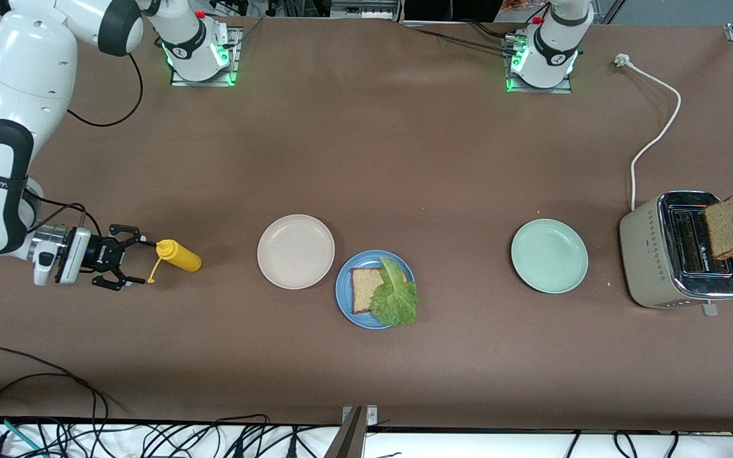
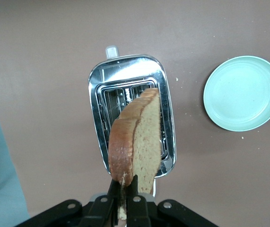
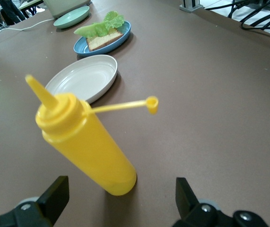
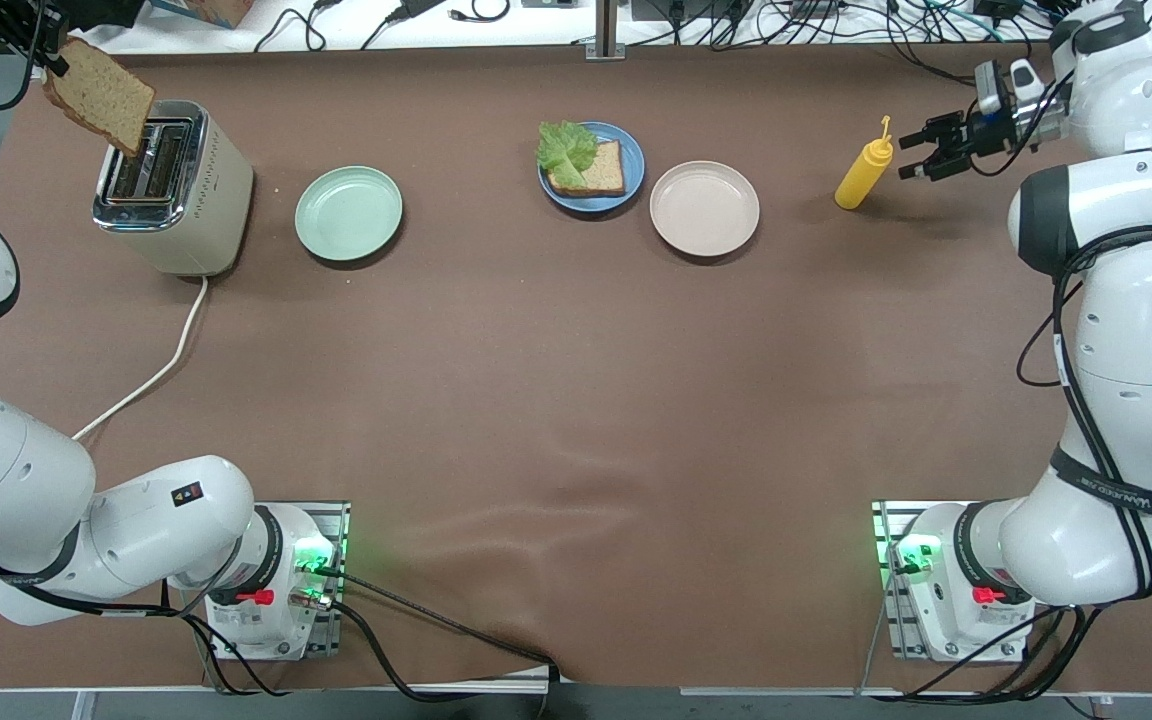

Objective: Make sandwich in blue plate with both arms
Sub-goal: 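Open the right gripper while the left gripper lifts the bread out, then carry the bread slice with the left gripper over the blue plate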

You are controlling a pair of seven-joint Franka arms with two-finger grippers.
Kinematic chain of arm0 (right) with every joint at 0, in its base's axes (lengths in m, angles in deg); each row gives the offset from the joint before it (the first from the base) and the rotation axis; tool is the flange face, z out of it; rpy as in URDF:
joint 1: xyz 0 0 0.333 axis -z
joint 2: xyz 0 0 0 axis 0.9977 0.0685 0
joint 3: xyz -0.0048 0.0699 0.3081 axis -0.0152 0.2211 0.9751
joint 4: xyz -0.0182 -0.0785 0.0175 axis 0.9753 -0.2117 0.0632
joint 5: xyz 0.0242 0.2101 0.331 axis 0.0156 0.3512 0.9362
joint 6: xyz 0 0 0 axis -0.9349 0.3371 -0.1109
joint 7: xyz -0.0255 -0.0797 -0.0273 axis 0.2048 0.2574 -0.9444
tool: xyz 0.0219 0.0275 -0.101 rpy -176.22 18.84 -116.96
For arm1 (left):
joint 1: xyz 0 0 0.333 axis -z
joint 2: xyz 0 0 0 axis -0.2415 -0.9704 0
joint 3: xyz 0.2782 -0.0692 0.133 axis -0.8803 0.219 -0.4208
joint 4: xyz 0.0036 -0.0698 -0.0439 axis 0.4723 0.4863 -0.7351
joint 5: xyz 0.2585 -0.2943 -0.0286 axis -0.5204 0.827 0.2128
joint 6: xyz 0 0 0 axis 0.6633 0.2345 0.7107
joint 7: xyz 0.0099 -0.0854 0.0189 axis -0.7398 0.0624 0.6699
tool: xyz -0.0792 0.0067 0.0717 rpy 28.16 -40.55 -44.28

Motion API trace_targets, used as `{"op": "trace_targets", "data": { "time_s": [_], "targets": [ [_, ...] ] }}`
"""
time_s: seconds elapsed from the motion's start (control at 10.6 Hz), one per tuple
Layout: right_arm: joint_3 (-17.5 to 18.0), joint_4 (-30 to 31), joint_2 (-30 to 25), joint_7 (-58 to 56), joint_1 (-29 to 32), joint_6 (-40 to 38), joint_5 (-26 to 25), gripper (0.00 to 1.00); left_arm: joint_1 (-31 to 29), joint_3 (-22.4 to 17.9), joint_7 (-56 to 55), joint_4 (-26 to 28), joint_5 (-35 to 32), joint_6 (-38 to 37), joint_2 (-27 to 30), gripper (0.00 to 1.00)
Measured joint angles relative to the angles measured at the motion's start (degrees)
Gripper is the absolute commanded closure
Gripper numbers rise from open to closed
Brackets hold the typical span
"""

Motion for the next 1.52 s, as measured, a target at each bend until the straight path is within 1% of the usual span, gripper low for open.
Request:
{"op": "trace_targets", "data": {
  "time_s": [0.19, 0.28, 0.47, 0.57, 0.76, 0.85, 0.95, 1.14, 1.23, 1.42, 1.52],
  "targets": [
    [-1.66, -3.15, -1.17, 6.8, -0.18, -2.67, -3.04, 0.0, 0.54, 0.27, 0.0, -0.11, 0.37, -0.23, -0.08, 1.0],
    [-2.51, -4.74, -1.66, 10.04, -0.27, -3.98, -4.13, 0.0, 0.83, 0.34, 0.0, -0.01, 2.48, -0.3, -0.26, 1.0],
    [-3.72, -7.9, -3.0, 17.12, -1.02, -5.32, -6.75, 0.0, 1.26, 0.37, 0.0, 0.44, 8.37, -0.59, -1.55, 1.0],
    [-4.01, -9.6, -4.08, 21.6, -1.77, -5.53, -8.89, 0.0, 1.48, 0.37, 0.0, 0.7, 11.82, -0.65, -2.56, 1.0],
    [-4.47, -11.1, -6.59, 31.54, -4.65, -5.57, -12.83, 0.0, 3.0, 0.43, -0.35, 2.38, 19.88, -0.68, -4.21, 1.0],
    [-5.34, -11.13, -7.03, 35.93, -6.7, -5.57, -13.27, 0.0, 4.42, 0.46, -1.65, 3.01, 22.96, -0.68, -4.8, 1.0],
    [-6.94, -11.14, -7.07, 39.34, -9.37, -5.57, -13.3, 0.0, 6.08, 0.5, -4.27, 3.18, 25.58, -0.68, -5.45, 1.0],
    [-11.76, -11.15, -7.09, 45.4, -16.0, -5.56, -13.41, 0.0, 10.21, 0.66, -10.23, 3.25, 30.49, -0.68, -6.62, 1.0],
    [-13.13, -11.15, -7.11, 47.02, -17.83, -5.56, -13.52, 0.0, 12.39, 0.74, -12.29, 3.27, 32.72, -0.67, -7.09, 1.0],
    [-13.75, -11.05, -7.07, 47.61, -18.29, -5.56, -13.54, 0.0, 17.75, 0.8, -16.82, 3.28, 36.18, -0.33, -8.1, 1.0],
    [-13.91, -11.0, -7.05, 47.61, -18.12, -5.56, -13.54, 0.0, 20.3, 0.75, -18.87, 3.32, 39.05, 1.52, -9.26, 1.0]
  ]
}}
